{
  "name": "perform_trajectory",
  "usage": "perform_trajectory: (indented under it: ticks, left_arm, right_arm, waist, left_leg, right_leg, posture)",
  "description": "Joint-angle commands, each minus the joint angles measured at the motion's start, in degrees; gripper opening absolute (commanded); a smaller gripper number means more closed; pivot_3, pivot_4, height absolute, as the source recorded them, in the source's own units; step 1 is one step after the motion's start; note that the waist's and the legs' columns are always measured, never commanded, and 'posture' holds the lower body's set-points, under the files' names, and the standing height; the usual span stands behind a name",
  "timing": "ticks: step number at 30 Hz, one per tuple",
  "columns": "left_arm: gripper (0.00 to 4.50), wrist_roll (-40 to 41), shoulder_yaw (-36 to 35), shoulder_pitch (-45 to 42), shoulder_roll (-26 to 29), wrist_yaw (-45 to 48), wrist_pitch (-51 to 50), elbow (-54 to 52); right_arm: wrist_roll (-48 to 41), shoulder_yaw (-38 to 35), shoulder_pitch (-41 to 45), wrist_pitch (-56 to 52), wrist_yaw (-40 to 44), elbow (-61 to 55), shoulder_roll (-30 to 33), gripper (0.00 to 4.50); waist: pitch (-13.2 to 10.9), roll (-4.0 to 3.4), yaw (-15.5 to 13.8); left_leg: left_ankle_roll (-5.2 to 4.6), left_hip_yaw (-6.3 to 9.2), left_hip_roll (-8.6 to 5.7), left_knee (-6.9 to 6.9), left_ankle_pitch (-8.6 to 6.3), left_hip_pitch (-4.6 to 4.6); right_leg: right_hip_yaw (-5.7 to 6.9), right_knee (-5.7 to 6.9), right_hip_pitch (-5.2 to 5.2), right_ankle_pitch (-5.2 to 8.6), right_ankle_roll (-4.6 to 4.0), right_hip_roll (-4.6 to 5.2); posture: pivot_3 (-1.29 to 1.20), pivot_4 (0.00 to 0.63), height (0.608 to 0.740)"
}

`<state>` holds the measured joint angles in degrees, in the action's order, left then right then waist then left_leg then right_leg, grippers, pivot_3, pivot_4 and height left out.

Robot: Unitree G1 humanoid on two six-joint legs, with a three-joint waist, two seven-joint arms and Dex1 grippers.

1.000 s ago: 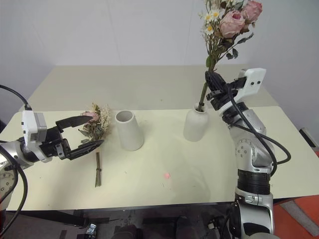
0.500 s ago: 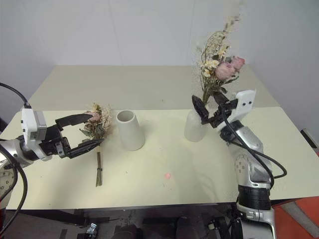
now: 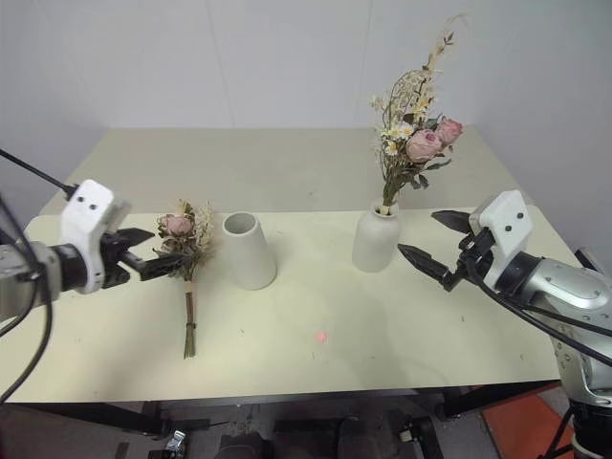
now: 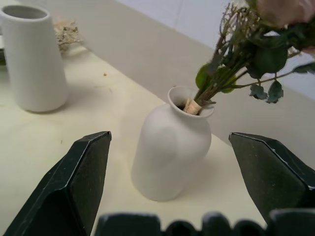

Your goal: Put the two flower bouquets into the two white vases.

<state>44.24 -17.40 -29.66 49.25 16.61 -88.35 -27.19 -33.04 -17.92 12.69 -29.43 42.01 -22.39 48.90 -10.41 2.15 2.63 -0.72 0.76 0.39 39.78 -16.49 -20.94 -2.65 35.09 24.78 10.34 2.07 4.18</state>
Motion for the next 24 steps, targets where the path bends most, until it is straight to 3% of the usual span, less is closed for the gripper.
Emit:
perform_trajectory:
  ticks: [1, 9, 17, 20, 24]
  left_arm:
    - [4.50, 1.77, -2.12, -1.26, -3.36, -7.01, -4.15, 1.62]
    - [4.50, 2.89, -1.99, -2.57, -16.16, -18.11, -4.15, 8.91]
    - [4.50, 4.07, -2.38, -3.95, -19.37, -21.92, -4.15, 14.65]
    - [3.89, 4.66, -3.65, -5.86, -21.16, -22.01, -4.15, 18.25]
    - [2.57, 4.43, -4.15, -7.56, -22.82, -22.59, -4.15, 21.44]
  right_arm:
    - [-1.70, -2.19, 1.67, -0.81, -0.82, -2.83, 0.22, 4.47]
    - [-2.96, -1.12, 2.85, -3.15, -2.69, -5.02, -1.08, 4.47]
    - [-4.58, -4.13, 1.01, -4.31, -1.08, -6.95, 1.13, 4.47]
    - [-4.33, -4.44, 0.34, -4.27, -1.84, -7.88, 0.84, 4.50]
    - [-4.34, -4.72, 0.04, -4.43, -2.55, -8.42, 0.53, 4.50]
  waist:
    - [0.00, 0.00, 0.10]
    - [0.02, 0.02, -1.54]
    - [0.02, 0.05, -1.94]
    - [0.03, 0.05, -1.96]
    - [0.03, 0.05, -1.94]
  left_leg:
    - [0.00, 0.00, 0.00, 0.00, 0.00, 0.00]
    - [0.16, 0.14, -0.20, 0.00, 0.09, -0.19]
    - [0.24, 0.29, -0.31, -0.01, 0.14, -0.25]
    - [0.27, 0.33, -0.32, -0.01, 0.15, -0.24]
    - [0.28, 0.35, -0.34, -0.01, 0.16, -0.24]
  right_leg:
    - [-0.01, 0.01, 0.02, -0.05, -0.09, 0.00]
    - [0.04, 0.06, 0.21, -0.09, -0.14, 0.20]
    - [0.13, 0.02, 0.21, -0.09, -0.14, 0.26]
    - [0.17, 0.04, 0.19, -0.09, -0.14, 0.25]
    - [0.17, 0.03, 0.18, -0.09, -0.14, 0.26]
  posture:
    - [0.00, 0.150, 0.740]
    - [0.00, 0.150, 0.740]
    - [0.00, 0.150, 0.740]
    - [0.00, 0.150, 0.740]
    - [0.00, 0.150, 0.740]
